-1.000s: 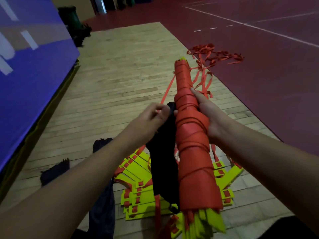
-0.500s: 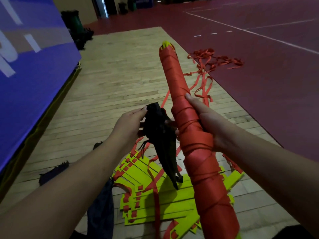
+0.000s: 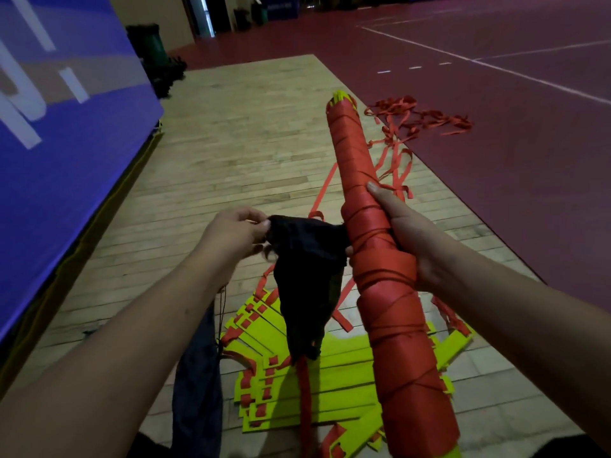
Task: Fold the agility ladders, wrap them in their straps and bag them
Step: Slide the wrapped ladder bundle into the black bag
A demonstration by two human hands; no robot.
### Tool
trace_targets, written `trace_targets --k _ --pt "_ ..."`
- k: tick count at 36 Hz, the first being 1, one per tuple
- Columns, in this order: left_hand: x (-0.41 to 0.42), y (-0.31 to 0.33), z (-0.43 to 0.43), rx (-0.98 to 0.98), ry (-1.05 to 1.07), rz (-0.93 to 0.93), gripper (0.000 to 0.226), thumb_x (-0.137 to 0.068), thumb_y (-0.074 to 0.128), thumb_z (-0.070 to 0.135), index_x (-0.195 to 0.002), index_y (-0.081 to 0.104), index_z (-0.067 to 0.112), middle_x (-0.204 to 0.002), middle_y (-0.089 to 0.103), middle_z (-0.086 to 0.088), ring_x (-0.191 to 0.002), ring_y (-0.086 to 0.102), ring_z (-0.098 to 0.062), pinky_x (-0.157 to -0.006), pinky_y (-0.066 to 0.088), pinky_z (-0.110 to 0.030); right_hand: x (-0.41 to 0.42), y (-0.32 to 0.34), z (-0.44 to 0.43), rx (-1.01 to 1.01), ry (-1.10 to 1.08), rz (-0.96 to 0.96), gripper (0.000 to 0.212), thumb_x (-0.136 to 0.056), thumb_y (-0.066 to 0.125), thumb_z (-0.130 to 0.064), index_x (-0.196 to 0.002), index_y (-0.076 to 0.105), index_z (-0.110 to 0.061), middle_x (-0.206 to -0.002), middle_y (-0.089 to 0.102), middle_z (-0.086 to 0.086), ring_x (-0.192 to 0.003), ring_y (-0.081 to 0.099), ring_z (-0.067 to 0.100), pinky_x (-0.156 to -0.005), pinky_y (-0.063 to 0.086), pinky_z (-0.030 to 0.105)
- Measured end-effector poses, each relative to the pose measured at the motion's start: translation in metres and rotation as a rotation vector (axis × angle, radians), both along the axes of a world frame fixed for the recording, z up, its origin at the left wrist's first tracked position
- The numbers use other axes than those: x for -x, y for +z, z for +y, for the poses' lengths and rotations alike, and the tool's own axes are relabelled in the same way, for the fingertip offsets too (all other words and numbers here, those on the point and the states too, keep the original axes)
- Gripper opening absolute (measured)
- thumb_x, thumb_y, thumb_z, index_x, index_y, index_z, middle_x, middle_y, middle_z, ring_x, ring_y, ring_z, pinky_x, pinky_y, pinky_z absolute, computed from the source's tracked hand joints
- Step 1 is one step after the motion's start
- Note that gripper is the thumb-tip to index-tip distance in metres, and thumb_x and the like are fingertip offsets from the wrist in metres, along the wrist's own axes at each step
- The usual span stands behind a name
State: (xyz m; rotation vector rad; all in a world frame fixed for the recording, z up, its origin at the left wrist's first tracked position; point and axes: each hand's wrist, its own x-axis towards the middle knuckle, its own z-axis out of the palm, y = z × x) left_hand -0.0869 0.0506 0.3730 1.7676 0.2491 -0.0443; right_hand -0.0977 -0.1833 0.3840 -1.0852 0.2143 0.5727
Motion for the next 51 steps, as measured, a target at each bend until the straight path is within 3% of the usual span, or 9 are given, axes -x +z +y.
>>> trace_targets --k 7,12,17,27,31,38,42,46,51 --pt "0.001 -0.003 0.000 -0.164 0.025 -0.130 0.022 -0.101 0.056 0.034 -0.094 0.066 0.015 -0.089 0.066 -0.005 -0.073 0.062 -0.017 -0.068 0.051 -0.031 0.000 0.002 0.001 -0.047 0.013 0.030 0.045 -0.090 0.061 -0.059 -0.098 0.063 -0.014 -0.071 0.061 0.011 -0.048 0.065 0.025 -0.046 0.057 0.031" --pt "0.008 0.002 -0.027 -0.208 -0.306 -0.244 0.042 -0.073 0.061 0.073 -0.105 0.065 0.045 -0.114 0.060 0.008 -0.099 0.067 -0.013 -0.086 0.056 -0.032 0.001 0.003 0.007 -0.094 0.028 0.049 0.043 -0.090 0.060 -0.057 -0.096 0.064 -0.015 -0.069 0.061 0.009 -0.047 0.065 0.024 -0.045 0.056 0.031" --pt "0.010 -0.003 -0.028 -0.404 -0.543 -0.293 0.019 -0.088 0.075 0.023 -0.091 0.072 0.041 -0.085 0.063 0.020 -0.077 0.061 -0.003 -0.074 0.051 -0.026 0.001 0.005 0.010 -0.106 0.030 0.075 0.044 -0.091 0.060 -0.057 -0.094 0.063 -0.013 -0.067 0.060 0.010 -0.045 0.063 0.023 -0.045 0.057 0.031" --pt "0.009 0.003 -0.007 -0.421 -0.399 -0.269 0.007 -0.090 0.070 0.023 -0.084 0.073 0.021 -0.092 0.049 0.006 -0.062 0.052 0.006 -0.058 0.040 -0.012 0.000 -0.001 0.005 0.028 0.085 0.054 0.048 -0.089 0.062 -0.057 -0.109 0.065 -0.014 -0.072 0.062 0.011 -0.050 0.067 0.026 -0.048 0.058 0.032" --pt "0.011 0.000 -0.008 -0.249 -0.378 -0.142 0.016 -0.096 0.063 0.023 -0.098 0.078 0.018 -0.090 0.077 -0.002 -0.086 0.072 -0.014 -0.079 0.054 -0.030 0.000 0.000 0.008 0.018 0.071 0.042 0.048 -0.089 0.063 -0.057 -0.108 0.067 -0.013 -0.074 0.062 0.011 -0.049 0.066 0.026 -0.051 0.059 0.034" --pt "0.012 -0.004 -0.021 0.160 -0.021 0.006 0.016 -0.102 0.051 0.010 -0.114 0.057 0.000 -0.092 0.064 -0.017 -0.071 0.065 -0.019 -0.050 0.052 -0.024 0.002 0.009 0.008 -0.091 0.063 0.036 0.046 -0.092 0.056 -0.059 -0.089 0.065 -0.015 -0.082 0.069 0.018 -0.048 0.064 0.023 -0.051 0.057 0.029" --pt "0.014 -0.001 -0.033 0.337 -0.052 0.058 0.024 -0.098 0.040 -0.010 -0.114 0.056 -0.004 -0.093 0.067 -0.020 -0.079 0.069 -0.030 -0.078 0.061 -0.044 0.009 0.008 0.011 -0.066 0.087 0.013 0.044 -0.093 0.056 -0.058 -0.091 0.068 -0.015 -0.066 0.065 0.011 -0.047 0.064 0.023 -0.048 0.056 0.030" --pt "0.021 0.002 -0.039 0.421 -0.201 0.106 0.025 -0.098 0.042 -0.008 -0.096 0.061 0.008 -0.065 0.063 0.001 -0.054 0.063 -0.010 -0.050 0.053 -0.022 0.012 0.003 0.021 -0.057 0.090 0.002 0.043 -0.092 0.060 -0.054 -0.091 0.071 -0.013 -0.072 0.066 0.011 -0.049 0.064 0.026 -0.051 0.058 0.033" --pt "0.019 0.000 -0.034 0.389 -0.174 0.082 0.015 -0.097 0.056 0.006 -0.088 0.067 0.012 -0.068 0.069 0.004 -0.059 0.063 -0.005 -0.059 0.049 -0.019 0.012 0.000 0.025 -0.082 0.072 0.036 0.044 -0.094 0.059 -0.052 -0.086 0.070 -0.011 -0.070 0.066 0.011 -0.046 0.063 0.025 -0.050 0.058 0.033"
